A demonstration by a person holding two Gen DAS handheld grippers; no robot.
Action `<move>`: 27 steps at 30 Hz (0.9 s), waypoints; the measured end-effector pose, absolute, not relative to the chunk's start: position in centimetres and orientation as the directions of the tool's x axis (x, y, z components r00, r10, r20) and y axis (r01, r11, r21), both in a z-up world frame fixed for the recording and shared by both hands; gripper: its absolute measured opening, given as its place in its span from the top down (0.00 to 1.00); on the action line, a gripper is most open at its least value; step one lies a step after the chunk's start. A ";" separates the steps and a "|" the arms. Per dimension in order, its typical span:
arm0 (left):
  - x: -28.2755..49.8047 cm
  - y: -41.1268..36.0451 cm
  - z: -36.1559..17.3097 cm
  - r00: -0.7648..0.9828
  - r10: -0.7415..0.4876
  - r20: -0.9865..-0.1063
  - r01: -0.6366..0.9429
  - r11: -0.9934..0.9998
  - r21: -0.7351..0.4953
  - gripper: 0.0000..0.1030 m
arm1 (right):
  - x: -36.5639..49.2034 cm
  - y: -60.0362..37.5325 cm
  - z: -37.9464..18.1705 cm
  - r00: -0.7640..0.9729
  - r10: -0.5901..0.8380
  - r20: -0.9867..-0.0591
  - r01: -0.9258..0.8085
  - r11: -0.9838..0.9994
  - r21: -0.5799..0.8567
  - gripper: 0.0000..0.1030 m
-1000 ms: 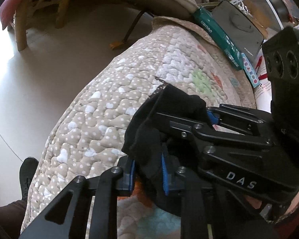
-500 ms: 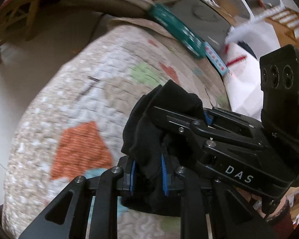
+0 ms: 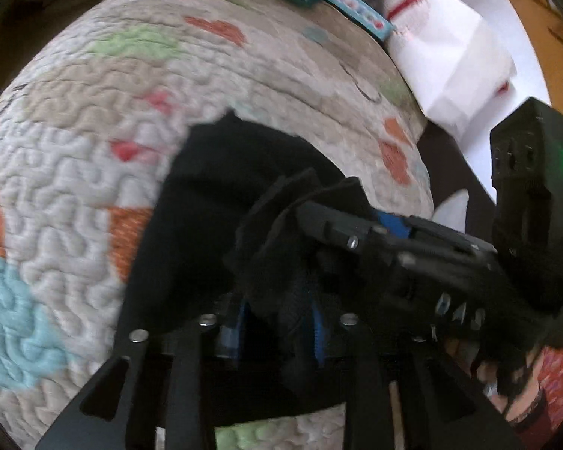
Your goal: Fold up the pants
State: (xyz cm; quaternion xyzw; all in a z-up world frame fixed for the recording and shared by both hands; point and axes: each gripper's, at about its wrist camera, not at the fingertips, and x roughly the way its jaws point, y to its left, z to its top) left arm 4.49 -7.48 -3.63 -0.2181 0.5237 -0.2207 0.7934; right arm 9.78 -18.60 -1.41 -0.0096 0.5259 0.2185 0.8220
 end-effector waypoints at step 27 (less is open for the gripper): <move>-0.8 3.3 -1.4 0.515 -0.469 -0.718 0.136 0.871 -0.472 0.43 | 7.4 -10.0 2.0 0.519 0.042 -0.854 -0.316 0.937 -0.146 0.42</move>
